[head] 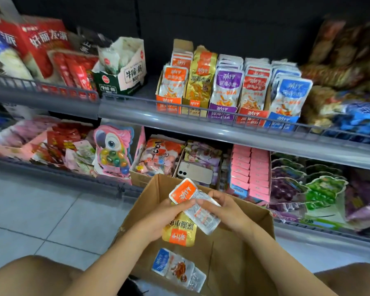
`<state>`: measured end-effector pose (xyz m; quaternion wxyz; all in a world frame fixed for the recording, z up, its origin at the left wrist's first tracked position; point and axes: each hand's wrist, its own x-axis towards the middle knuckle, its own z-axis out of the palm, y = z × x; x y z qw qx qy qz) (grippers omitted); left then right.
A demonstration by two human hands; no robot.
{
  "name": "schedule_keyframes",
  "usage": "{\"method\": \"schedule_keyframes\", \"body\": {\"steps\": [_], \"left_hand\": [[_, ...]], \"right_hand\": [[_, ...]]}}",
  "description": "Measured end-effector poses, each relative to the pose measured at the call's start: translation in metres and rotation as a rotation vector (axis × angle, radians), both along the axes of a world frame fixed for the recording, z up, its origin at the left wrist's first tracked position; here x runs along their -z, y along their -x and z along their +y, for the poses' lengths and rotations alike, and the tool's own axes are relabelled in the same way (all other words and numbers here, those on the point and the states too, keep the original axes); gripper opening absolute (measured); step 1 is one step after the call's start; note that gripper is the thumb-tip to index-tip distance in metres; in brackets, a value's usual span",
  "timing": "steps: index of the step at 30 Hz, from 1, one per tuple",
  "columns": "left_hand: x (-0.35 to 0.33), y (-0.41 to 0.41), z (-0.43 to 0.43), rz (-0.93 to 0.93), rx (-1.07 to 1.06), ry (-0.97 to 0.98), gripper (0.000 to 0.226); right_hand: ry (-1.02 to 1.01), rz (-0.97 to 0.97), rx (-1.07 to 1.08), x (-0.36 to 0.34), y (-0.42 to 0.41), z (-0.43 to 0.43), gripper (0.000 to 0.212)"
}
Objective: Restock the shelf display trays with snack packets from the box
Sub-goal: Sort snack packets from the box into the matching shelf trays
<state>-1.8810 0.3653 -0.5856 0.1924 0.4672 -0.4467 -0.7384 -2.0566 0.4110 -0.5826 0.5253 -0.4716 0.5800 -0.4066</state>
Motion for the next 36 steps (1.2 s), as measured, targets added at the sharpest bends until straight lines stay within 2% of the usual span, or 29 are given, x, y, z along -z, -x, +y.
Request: {"method": "schedule_keyframes", "body": {"steps": [2, 5, 8, 13, 16, 18, 21, 23, 25, 27, 30, 33, 36], "left_hand": [[-0.010, 0.003, 0.000, 0.045, -0.048, -0.040, 0.023], [-0.018, 0.001, -0.005, 0.092, -0.204, -0.055, 0.028], [-0.022, -0.002, -0.009, 0.145, -0.259, -0.039, 0.033], [-0.037, 0.011, -0.004, 0.245, -0.195, -0.017, 0.036], [-0.045, 0.011, -0.007, 0.245, -0.147, 0.073, 0.036], [-0.047, 0.007, -0.010, 0.184, -0.170, 0.107, 0.039], [-0.048, -0.005, -0.018, 0.128, -0.208, 0.079, 0.034], [-0.054, -0.014, -0.025, 0.129, -0.198, 0.093, 0.032], [-0.065, -0.022, -0.033, 0.130, -0.198, 0.123, 0.040], [-0.077, -0.028, -0.040, 0.128, -0.182, 0.158, 0.049], [-0.096, -0.034, -0.049, 0.162, -0.173, 0.204, 0.040], [-0.116, -0.040, -0.056, 0.205, -0.179, 0.217, 0.023], [-0.130, -0.045, -0.067, 0.221, -0.174, 0.257, 0.033]], "right_hand": [[-0.014, -0.108, 0.083, -0.004, -0.002, 0.000, 0.018], [0.000, -0.200, 0.246, -0.008, 0.002, -0.002, 0.017], [0.049, -0.141, 0.325, -0.015, 0.005, -0.004, 0.017], [0.134, -0.044, 0.177, -0.026, -0.015, -0.007, 0.013], [0.114, 0.012, 0.069, -0.037, -0.025, -0.010, 0.030], [0.127, 0.019, 0.080, -0.043, -0.026, -0.015, 0.029], [0.201, 0.072, 0.150, -0.055, -0.022, -0.025, 0.016], [0.238, 0.100, 0.160, -0.065, -0.017, -0.036, 0.028], [0.230, 0.029, 0.145, -0.077, -0.015, -0.046, 0.039], [0.156, -0.120, 0.113, -0.089, -0.016, -0.058, 0.046], [0.117, -0.202, 0.088, -0.107, -0.021, -0.074, 0.052], [0.115, -0.314, 0.120, -0.126, -0.025, -0.088, 0.050], [0.089, -0.430, 0.094, -0.142, -0.027, -0.100, 0.044]]}}
